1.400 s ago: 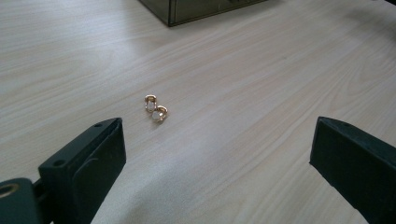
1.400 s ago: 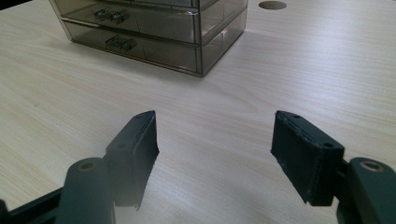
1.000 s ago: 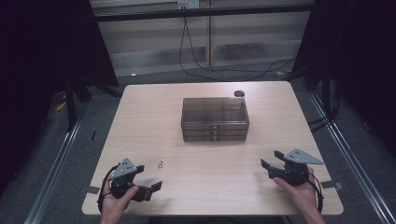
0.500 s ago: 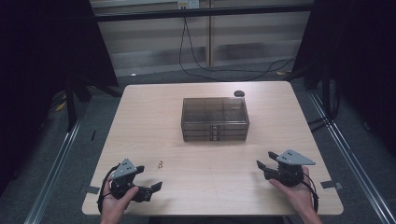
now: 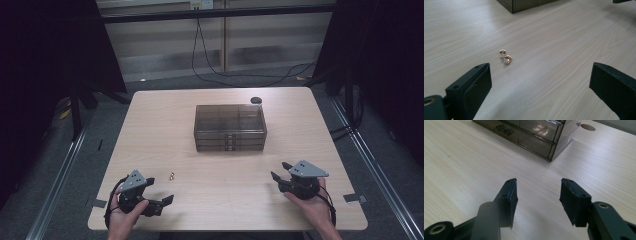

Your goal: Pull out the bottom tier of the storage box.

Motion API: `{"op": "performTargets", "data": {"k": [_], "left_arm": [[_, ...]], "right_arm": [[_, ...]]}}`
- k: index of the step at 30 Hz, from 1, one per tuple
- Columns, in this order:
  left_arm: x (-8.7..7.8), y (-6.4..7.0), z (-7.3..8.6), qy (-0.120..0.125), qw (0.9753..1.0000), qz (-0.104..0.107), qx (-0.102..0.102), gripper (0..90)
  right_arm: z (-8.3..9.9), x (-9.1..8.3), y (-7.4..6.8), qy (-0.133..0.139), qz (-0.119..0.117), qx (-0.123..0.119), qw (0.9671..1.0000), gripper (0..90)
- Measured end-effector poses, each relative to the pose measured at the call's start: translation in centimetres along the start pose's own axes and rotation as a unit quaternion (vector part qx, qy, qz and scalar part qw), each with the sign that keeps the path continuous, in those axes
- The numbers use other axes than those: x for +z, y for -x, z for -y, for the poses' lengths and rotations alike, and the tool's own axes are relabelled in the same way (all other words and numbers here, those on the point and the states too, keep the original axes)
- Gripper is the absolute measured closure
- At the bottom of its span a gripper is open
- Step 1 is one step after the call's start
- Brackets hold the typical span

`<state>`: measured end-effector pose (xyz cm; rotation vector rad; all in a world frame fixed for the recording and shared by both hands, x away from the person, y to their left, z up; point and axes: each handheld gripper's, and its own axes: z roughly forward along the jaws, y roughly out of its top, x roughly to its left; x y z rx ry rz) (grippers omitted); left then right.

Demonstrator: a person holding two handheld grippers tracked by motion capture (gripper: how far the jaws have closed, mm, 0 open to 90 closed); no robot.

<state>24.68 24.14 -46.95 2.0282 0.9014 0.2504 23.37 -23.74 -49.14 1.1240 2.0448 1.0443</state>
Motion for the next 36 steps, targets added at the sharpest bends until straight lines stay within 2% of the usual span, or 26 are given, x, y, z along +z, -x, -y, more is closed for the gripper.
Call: {"op": "performTargets", "data": {"k": [12, 18, 21, 23, 32, 36], "left_arm": [[-0.1, 0.0, 0.1, 0.001, 1.0, 0.001, 0.001, 4.1], [0.0, 0.0, 0.1, 0.001, 1.0, 0.001, -0.001, 4.1], [-0.1, 0.0, 0.1, 0.0, 1.0, 0.001, 0.0, 4.1], [-0.1, 0.0, 0.1, 0.0, 1.0, 0.0, -0.001, 4.1], [-0.1, 0.0, 0.1, 0.0, 1.0, -0.003, -0.002, 4.2], [-0.1, 0.0, 0.1, -0.001, 1.0, -0.003, 0.001, 4.2]], "right_arm": [[-0.8, 0.5, -0.7, -0.003, 0.009, -0.042, 0.9991, 50.6], [-1.0, 1.0, -1.2, -0.013, 0.015, -0.07, 0.9973, 49.9], [-1.1, 1.1, -1.3, -0.013, 0.014, -0.073, 0.9972, 50.1], [-1.2, 1.4, -1.5, -0.018, 0.014, -0.084, 0.9962, 50.9], [-1.8, 2.3, -2.2, -0.029, 0.009, -0.105, 0.994, 54.6], [-2.2, 2.6, -2.5, -0.035, 0.014, -0.123, 0.9917, 58.7]]}}
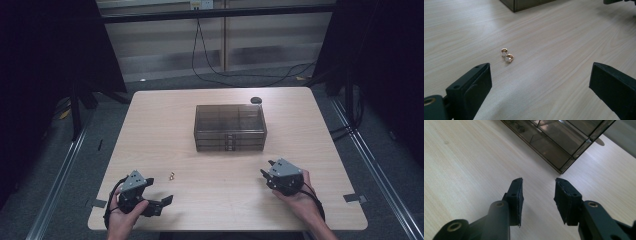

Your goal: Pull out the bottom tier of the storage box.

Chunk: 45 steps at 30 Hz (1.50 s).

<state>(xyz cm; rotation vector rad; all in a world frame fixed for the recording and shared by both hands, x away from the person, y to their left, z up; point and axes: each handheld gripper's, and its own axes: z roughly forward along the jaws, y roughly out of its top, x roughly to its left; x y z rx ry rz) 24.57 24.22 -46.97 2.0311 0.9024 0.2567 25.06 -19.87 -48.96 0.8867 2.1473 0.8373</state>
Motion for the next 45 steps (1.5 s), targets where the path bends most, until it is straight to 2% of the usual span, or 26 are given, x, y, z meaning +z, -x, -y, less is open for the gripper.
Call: {"op": "performTargets", "data": {"k": [8, 19, 22, 26, 30, 34, 36, 41, 42, 43, 45], "left_arm": [[0.0, 0.0, 0.1, 0.001, 1.0, -0.001, -0.002, 4.2], [-0.1, -0.1, 0.1, 0.0, 1.0, -0.004, -0.001, 4.2], [-0.1, -0.1, 0.1, 0.0, 1.0, -0.002, -0.001, 4.2], [-0.1, -0.1, 0.1, 0.0, 1.0, -0.001, -0.001, 4.1], [-0.1, -0.1, 0.1, 0.0, 1.0, -0.003, -0.002, 4.2], [-0.1, -0.1, 0.1, 0.0, 1.0, -0.002, -0.002, 4.2], [-0.1, -0.1, 0.1, 0.0, 1.0, -0.001, -0.001, 4.2], [-0.2, -0.1, 0.1, 0.001, 1.0, -0.001, -0.002, 4.2], [-0.2, -0.1, 0.1, 0.002, 1.0, -0.001, -0.003, 4.2], [-0.2, -0.1, 0.1, 0.002, 1.0, -0.001, -0.003, 4.2], [-0.3, -0.1, 0.1, 0.003, 1.0, -0.001, -0.003, 4.2]], "right_arm": [[-1.1, 0.9, -0.7, -0.005, 0.002, -0.025, 0.9997, 61.9], [-2.1, 2.0, -1.4, -0.001, 0.019, -0.057, 0.9982, 64.6], [-2.4, 2.4, -1.6, -0.001, 0.028, -0.077, 0.9967, 65.6], [-2.8, 2.9, -1.9, 0.001, 0.034, -0.085, 0.9958, 66.7], [-3.1, 3.3, -2.1, 0.005, 0.042, -0.106, 0.9935, 67.2], [-3.2, 3.6, -2.3, 0.004, 0.043, -0.108, 0.9932, 67.2], [-3.2, 4.1, -2.6, 0.002, 0.048, -0.12, 0.9916, 67.1], [-3.4, 4.4, -2.8, 0.006, 0.056, -0.126, 0.9904, 67.2], [-3.6, 4.6, -3.0, 0.0, 0.06, -0.138, 0.9886, 66.9], [-3.6, 4.6, -3.0, 0.0, 0.06, -0.138, 0.9886, 66.9], [-4.2, 4.7, -3.2, 0.005, 0.07, -0.149, 0.9864, 67.1]]}}
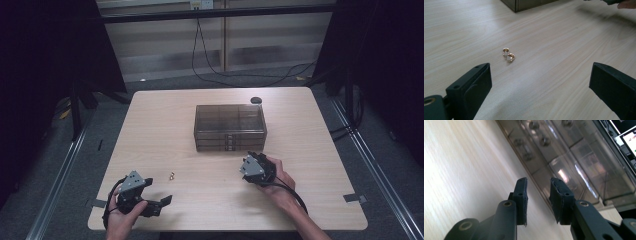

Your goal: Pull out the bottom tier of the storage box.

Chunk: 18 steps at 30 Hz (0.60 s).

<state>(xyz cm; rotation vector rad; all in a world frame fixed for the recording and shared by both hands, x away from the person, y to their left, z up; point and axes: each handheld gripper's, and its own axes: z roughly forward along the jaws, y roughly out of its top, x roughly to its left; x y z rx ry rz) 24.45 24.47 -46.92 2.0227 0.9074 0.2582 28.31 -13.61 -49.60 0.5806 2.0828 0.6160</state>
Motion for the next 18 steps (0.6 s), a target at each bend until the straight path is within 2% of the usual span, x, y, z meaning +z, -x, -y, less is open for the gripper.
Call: {"op": "performTargets", "data": {"k": [6, 8, 12, 13, 15, 18], "left_arm": [[-0.1, -0.1, 0.0, -0.001, 1.0, -0.001, 0.0, 4.2], [0.0, -0.1, 0.0, -0.001, 1.0, 0.0, 0.0, 4.2], [0.0, 0.0, 0.0, 0.0, 1.0, 0.0, 0.0, 4.2], [0.0, -0.1, 0.0, -0.001, 1.0, -0.001, 0.001, 4.2], [0.0, 0.0, 0.0, -0.001, 1.0, 0.0, 0.0, 4.2], [-0.1, -0.1, 0.0, -0.001, 1.0, -0.002, 0.0, 4.2]], "right_arm": [[-0.8, 0.5, -0.2, 0.001, 0.001, -0.014, 0.9999, 68.2], [-0.8, 0.9, -0.6, -0.002, 0.009, -0.032, 0.9995, 68.8], [-0.9, 1.3, -1.2, -0.008, 0.023, -0.05, 0.9985, 69.9], [-0.9, 1.5, -1.3, -0.006, 0.03, -0.061, 0.9977, 69.9], [-1.0, 1.7, -1.4, -0.007, 0.034, -0.055, 0.9979, 70.3], [-1.1, 2.0, -1.4, -0.01, 0.038, -0.059, 0.9975, 70.7]]}}
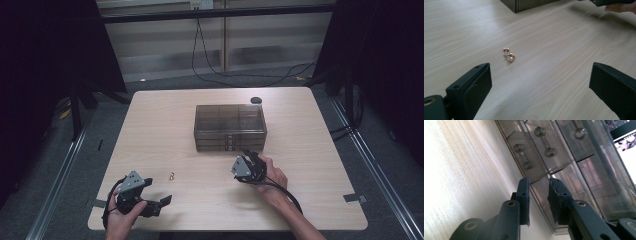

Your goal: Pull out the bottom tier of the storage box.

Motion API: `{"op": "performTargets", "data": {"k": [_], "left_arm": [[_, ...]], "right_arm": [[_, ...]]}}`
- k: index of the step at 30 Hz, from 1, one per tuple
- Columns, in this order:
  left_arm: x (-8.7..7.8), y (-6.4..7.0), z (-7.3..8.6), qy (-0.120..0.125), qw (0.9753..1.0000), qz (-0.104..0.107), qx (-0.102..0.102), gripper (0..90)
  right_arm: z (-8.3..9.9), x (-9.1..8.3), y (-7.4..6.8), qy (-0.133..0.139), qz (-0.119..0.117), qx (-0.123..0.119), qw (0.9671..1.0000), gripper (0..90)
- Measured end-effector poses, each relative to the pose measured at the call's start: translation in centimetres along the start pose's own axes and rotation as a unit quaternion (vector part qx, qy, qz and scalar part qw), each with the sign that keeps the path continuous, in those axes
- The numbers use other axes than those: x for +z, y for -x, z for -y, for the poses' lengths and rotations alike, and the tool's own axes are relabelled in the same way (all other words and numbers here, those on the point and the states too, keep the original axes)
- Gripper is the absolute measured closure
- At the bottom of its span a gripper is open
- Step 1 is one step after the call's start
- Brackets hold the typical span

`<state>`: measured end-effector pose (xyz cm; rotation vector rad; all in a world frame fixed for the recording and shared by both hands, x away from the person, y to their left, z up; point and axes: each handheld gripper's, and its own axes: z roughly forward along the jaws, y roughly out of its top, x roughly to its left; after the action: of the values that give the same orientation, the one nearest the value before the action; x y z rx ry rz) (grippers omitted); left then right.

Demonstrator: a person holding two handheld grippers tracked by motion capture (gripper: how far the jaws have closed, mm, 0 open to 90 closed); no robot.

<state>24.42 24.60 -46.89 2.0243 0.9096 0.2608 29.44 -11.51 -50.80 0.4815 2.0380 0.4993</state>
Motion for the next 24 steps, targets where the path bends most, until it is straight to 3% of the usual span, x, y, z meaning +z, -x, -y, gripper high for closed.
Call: {"op": "performTargets", "data": {"k": [8, 11, 14, 20, 22, 23, 24], "left_arm": [[-0.1, 0.0, 0.0, 0.003, 1.0, -0.001, 0.0, 4.2], [-0.1, 0.0, 0.0, 0.003, 1.0, 0.001, -0.002, 4.2], [-0.1, -0.1, 0.0, 0.003, 1.0, -0.001, 0.001, 4.2], [-0.1, -0.1, 0.0, 0.002, 1.0, -0.001, 0.001, 4.2], [-0.1, -0.1, 0.0, 0.002, 1.0, 0.0, -0.001, 4.2], [-0.1, 0.0, 0.0, 0.002, 1.0, 0.001, -0.001, 4.2], [-0.1, 0.0, 0.0, 0.002, 1.0, 0.001, -0.001, 4.2]], "right_arm": [[-1.1, 0.5, -0.6, 0.0, 0.017, -0.042, 0.999, 70.6], [-1.3, 0.9, -1.3, -0.004, 0.031, -0.078, 0.9965, 71.3], [-1.3, 1.2, -1.9, -0.008, 0.034, -0.096, 0.9947, 71.7], [-1.2, 1.5, -2.3, -0.015, 0.044, -0.107, 0.9931, 72.1], [-1.2, 1.6, -2.5, -0.019, 0.047, -0.116, 0.992, 72.5], [-1.1, 1.7, -2.7, -0.018, 0.053, -0.137, 0.989, 73.0], [-1.1, 1.8, -2.9, -0.019, 0.057, -0.142, 0.988, 73.1]]}}
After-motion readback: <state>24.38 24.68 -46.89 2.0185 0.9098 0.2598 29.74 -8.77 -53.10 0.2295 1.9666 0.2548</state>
